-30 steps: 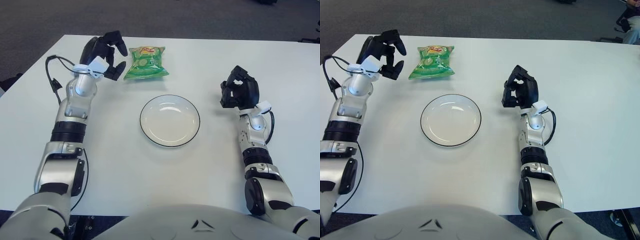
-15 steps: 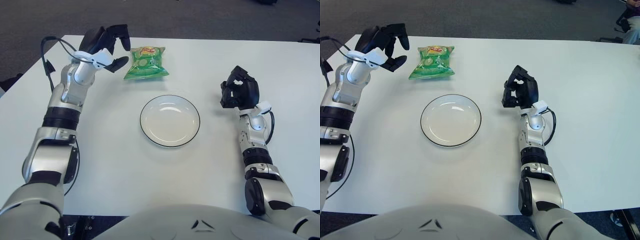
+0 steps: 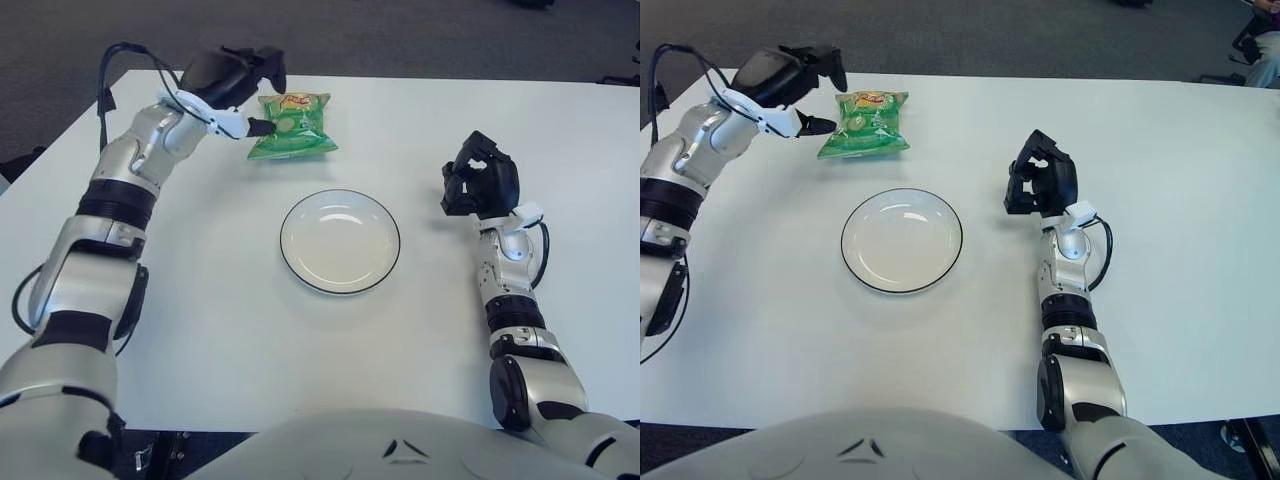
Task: Put the snack into the plate.
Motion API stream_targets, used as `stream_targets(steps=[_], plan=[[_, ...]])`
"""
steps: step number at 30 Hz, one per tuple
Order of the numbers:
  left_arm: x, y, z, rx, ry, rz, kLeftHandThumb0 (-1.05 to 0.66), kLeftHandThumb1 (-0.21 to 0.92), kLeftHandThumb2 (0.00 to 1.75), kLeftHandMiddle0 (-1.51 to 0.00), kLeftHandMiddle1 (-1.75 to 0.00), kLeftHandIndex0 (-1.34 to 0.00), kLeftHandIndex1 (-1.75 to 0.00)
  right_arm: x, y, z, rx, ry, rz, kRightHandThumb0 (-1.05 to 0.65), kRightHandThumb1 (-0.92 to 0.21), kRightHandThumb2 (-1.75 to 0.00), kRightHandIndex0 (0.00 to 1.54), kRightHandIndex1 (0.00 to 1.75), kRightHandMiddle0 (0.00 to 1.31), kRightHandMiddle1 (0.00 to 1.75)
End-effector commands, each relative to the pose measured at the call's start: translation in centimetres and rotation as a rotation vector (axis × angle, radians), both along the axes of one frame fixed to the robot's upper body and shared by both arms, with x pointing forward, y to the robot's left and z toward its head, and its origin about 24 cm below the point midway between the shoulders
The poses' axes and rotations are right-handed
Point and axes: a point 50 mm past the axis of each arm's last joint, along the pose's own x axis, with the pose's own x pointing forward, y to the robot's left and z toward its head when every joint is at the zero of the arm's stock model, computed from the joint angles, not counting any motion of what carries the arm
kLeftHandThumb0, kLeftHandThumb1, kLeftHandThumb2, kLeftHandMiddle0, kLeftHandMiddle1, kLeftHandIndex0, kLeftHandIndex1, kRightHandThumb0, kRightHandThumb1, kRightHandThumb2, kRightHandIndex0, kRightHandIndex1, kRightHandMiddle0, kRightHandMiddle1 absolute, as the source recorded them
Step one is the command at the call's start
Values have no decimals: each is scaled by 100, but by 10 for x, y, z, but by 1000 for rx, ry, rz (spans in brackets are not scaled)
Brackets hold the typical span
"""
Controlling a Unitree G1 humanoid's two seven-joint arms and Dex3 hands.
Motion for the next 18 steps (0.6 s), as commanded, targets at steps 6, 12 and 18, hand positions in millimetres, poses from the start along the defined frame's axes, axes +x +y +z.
stream_targets(steps=[6,12,18], plan=[[7,-9,5,268,-158,-84,-79,64,69,0,-34,0,-47,-45,5,-77,98,289,-52,-56,-13,-155,132,175,77,175],[11,-14,0,306,-168,-120,-84,67,66,0,-17,0,-27,-46,7,-77,92,285,-56,-56,-13,-154,132,175,77,175],[13,-16,-2,327,-117,-126,-88,75,60,0,-7,0,-19,-47,9,-76,95,282,-55,-56,-13,-155,132,175,77,175]])
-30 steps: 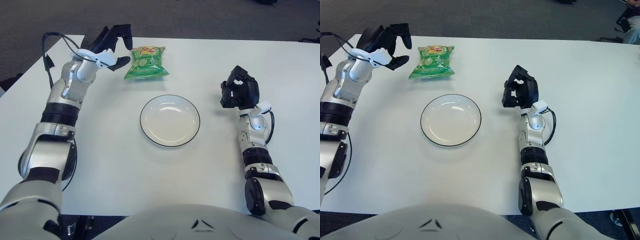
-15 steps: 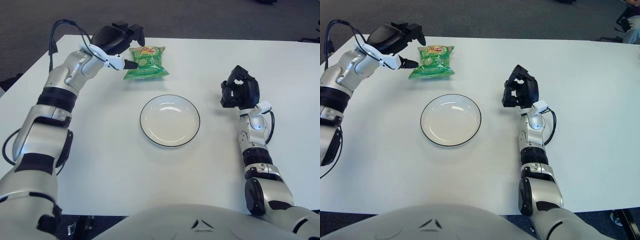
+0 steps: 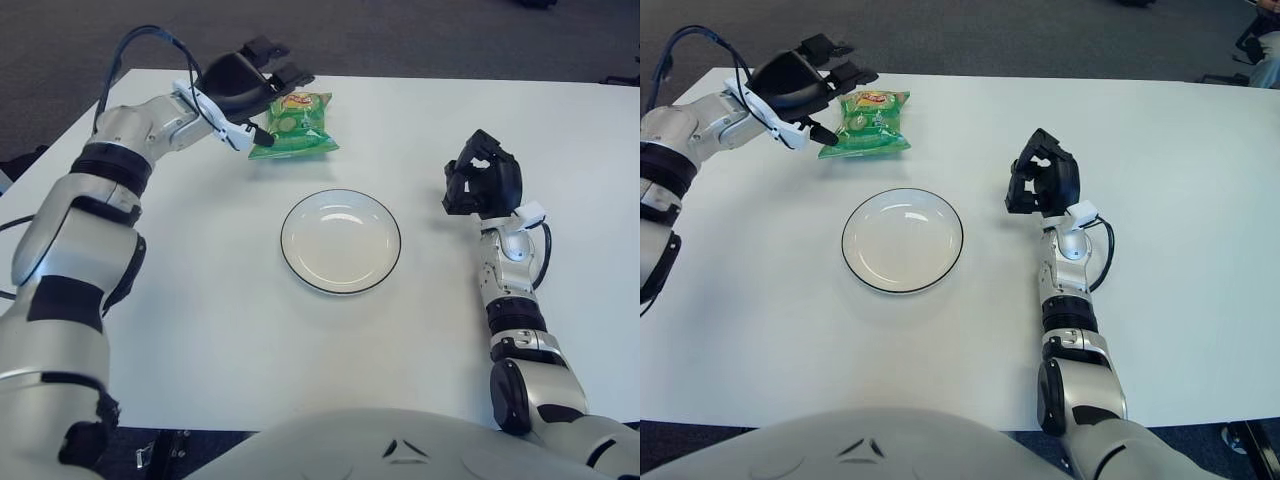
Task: Put the snack into the plate.
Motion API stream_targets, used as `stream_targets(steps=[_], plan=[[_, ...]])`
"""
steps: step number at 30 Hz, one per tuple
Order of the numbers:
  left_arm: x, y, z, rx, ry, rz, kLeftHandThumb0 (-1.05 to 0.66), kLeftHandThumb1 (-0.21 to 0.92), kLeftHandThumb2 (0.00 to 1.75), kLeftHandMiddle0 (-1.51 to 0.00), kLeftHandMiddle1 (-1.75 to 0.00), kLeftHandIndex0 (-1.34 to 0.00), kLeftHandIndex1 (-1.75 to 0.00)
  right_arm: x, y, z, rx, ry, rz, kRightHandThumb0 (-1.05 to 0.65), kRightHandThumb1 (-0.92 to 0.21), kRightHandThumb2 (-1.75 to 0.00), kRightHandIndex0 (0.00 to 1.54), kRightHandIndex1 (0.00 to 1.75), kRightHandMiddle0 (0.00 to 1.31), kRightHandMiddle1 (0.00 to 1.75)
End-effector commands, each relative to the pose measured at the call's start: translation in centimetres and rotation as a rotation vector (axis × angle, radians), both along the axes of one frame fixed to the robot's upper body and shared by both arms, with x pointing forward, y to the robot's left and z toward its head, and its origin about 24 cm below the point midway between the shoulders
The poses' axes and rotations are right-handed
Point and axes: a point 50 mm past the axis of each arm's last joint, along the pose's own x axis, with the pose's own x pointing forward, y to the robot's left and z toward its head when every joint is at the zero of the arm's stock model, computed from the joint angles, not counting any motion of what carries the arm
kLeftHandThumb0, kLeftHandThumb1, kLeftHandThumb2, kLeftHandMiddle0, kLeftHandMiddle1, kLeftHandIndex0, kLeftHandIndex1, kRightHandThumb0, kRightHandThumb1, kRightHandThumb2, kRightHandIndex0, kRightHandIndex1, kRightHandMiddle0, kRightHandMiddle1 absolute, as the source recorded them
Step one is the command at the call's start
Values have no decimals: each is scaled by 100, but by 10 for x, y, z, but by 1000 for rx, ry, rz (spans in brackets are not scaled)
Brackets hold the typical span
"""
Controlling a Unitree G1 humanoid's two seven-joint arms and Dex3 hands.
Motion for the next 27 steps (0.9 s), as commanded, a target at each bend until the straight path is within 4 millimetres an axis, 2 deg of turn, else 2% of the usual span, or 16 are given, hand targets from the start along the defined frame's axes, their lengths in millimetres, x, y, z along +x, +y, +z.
stream_targets(steps=[1,7,12,18,27], plan=[[4,-6,8,46,10,-13,-88,76,59,0,-7,0,-20,-44,8,-80,97,295,-37,-56,-13,-155,132,175,77,175],[6,-9,3,40,73,-6,-88,89,54,-2,-7,0,-32,-45,8,-79,103,294,-36,-57,-13,-155,132,175,78,175],[7,-11,-3,39,122,10,-90,92,70,-4,-8,0,-43,-46,9,-78,104,294,-36,-57,-13,-155,132,175,78,175],[11,-11,-10,70,196,72,-96,92,88,-3,-8,0,-39,-47,10,-77,104,291,-33,-56,-13,-155,132,175,77,175],[17,-6,-22,121,290,181,-99,92,102,-3,-9,0,-32,-49,11,-76,101,283,-35,-56,-13,-155,132,175,77,175]])
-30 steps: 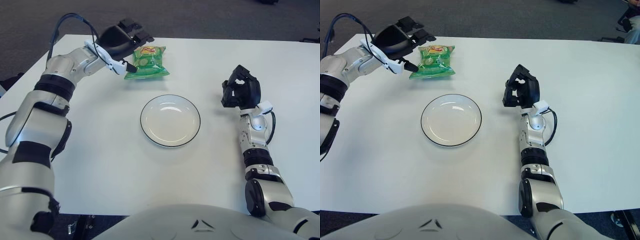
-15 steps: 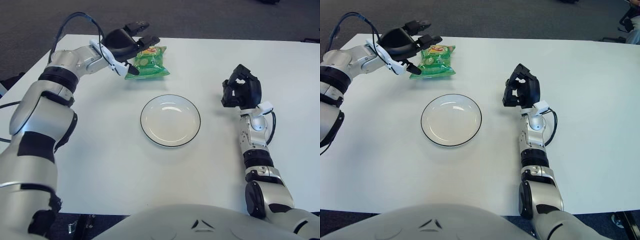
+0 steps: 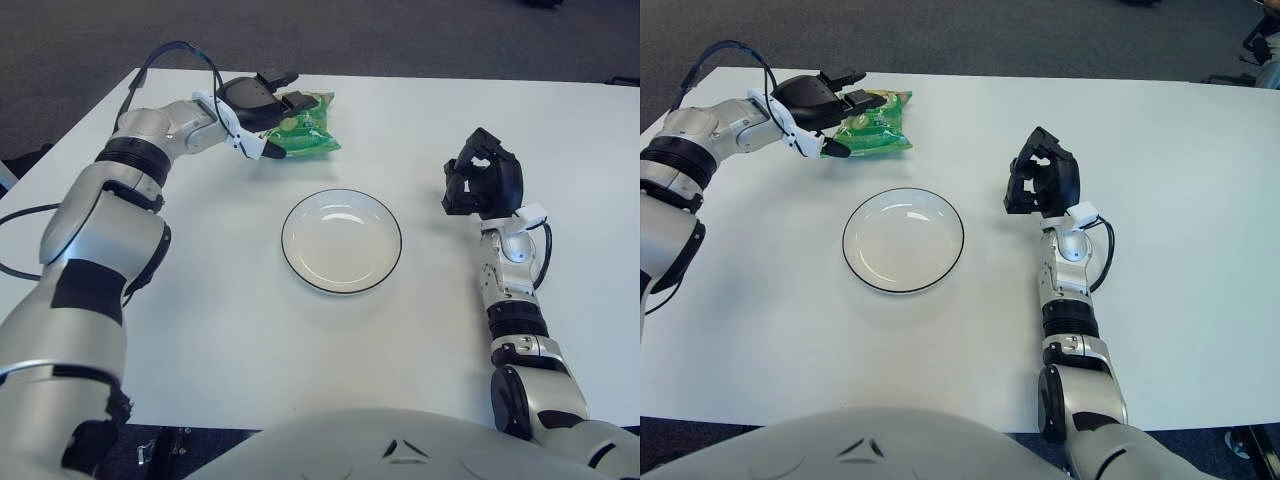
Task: Put the snack into the plate.
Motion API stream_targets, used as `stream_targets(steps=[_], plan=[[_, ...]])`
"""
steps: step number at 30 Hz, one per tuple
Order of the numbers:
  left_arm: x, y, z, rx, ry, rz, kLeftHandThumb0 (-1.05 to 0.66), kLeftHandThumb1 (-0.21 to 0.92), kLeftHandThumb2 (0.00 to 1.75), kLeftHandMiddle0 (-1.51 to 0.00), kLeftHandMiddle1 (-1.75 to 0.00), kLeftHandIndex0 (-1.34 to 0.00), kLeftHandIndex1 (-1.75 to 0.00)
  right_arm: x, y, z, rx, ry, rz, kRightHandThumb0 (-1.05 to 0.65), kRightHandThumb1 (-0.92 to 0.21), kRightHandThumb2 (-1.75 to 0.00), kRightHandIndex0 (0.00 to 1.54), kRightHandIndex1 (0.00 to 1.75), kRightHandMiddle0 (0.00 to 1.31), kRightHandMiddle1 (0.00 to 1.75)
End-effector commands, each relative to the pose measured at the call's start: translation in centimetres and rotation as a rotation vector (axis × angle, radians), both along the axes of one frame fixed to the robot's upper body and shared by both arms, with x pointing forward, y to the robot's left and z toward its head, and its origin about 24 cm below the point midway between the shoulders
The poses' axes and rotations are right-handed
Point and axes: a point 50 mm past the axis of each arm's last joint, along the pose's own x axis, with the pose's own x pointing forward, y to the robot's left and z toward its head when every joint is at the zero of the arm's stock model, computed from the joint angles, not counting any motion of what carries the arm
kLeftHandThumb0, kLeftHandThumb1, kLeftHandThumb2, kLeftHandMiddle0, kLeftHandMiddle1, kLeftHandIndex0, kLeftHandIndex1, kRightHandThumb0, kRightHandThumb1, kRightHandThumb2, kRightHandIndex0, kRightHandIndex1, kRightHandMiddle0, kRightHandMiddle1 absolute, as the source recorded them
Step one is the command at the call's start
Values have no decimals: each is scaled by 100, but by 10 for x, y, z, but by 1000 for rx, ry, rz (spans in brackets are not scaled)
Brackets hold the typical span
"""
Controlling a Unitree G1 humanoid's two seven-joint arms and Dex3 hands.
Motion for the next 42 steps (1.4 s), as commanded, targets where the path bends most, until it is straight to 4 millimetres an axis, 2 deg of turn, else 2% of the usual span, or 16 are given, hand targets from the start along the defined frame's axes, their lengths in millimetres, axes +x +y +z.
stream_targets(steps=[1,10,21,27,30,42], plan=[[6,2,3,27,27,78,-99,92,103,-3,-10,0,-32,-45,8,-82,106,302,-45,-56,-13,-155,132,175,77,175],[8,8,-7,16,96,156,-100,92,108,-8,-14,0,-39,-46,8,-80,112,298,-45,-56,-13,-154,133,175,77,175],[10,7,-23,-119,242,263,-99,92,115,-10,-19,0,-46,-50,8,-79,110,291,-41,-56,-14,-154,134,175,77,175],[9,8,-30,-204,314,300,-99,92,119,-11,-45,0,-52,-53,8,-79,112,287,-47,-56,-14,-153,134,175,77,175],[8,10,-34,-230,341,316,-99,92,121,-10,-52,0,-55,-54,8,-78,115,286,-49,-56,-14,-153,134,175,76,175],[4,20,-45,-275,397,349,-97,92,120,-6,-55,0,-58,-56,9,-77,123,287,-50,-56,-14,-153,134,175,76,175]])
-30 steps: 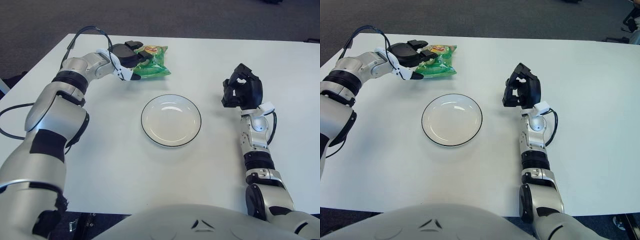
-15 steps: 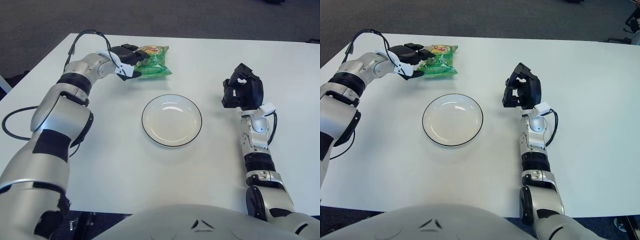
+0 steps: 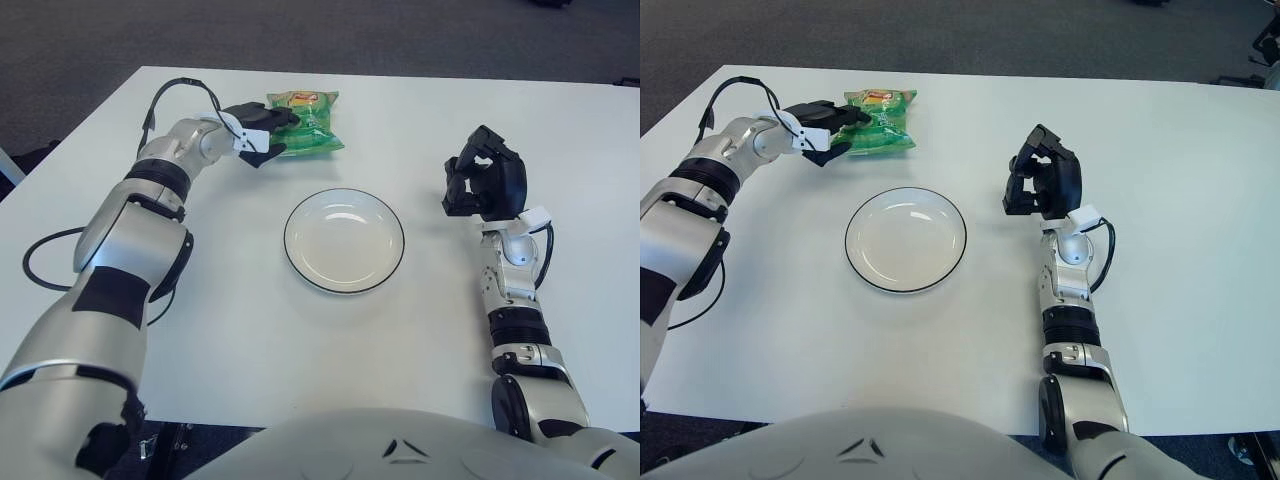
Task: Put the snack into the plate.
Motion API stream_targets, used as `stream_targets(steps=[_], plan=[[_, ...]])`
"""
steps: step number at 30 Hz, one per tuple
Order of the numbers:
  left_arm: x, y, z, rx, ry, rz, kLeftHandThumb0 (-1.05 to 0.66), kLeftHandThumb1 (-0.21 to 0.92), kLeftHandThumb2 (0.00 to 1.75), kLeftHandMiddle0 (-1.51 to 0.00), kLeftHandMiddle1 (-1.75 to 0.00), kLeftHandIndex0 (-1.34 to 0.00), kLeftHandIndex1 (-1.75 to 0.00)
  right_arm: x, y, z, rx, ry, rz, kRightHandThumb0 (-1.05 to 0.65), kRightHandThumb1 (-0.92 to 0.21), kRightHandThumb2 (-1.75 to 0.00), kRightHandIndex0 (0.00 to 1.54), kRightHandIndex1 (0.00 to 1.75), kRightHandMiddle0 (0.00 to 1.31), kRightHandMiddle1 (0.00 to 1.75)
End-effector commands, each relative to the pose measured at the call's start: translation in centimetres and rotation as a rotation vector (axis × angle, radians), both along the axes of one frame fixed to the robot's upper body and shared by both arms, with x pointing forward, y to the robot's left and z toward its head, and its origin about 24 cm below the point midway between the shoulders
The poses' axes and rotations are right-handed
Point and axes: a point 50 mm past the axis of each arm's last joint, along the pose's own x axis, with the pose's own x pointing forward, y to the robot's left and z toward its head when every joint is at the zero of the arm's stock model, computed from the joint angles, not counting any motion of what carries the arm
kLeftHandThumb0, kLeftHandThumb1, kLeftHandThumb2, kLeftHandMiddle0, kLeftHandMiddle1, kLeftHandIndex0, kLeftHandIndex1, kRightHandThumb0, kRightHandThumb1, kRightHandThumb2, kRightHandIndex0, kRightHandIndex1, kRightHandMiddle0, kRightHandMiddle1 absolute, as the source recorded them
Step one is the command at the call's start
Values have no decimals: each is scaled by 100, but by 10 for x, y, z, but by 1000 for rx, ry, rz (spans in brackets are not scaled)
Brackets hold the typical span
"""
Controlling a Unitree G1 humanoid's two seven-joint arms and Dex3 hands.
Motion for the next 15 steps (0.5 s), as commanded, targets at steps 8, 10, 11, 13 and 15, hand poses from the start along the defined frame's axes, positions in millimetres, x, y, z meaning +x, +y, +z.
stream_targets(steps=[8,10,11,13,15], plan=[[-10,14,-11,-7,53,-38,-95,92,117,-6,-60,0,-65,-47,4,-86,125,333,-50,-55,-15,-152,134,175,76,175],[-11,14,-11,-4,52,-44,-95,92,117,-7,-61,0,-67,-46,4,-86,125,335,-50,-55,-15,-152,133,175,76,175],[-12,15,-11,-4,51,-48,-95,92,117,-7,-61,0,-68,-46,4,-85,125,335,-49,-55,-15,-152,133,175,76,175],[-13,16,-12,-8,52,-58,-95,92,117,-8,-63,0,-69,-46,4,-85,125,336,-47,-55,-15,-152,133,175,76,175],[-16,18,-14,-21,59,-72,-95,92,117,-10,-65,0,-71,-46,4,-85,127,337,-45,-55,-15,-152,133,175,76,175]])
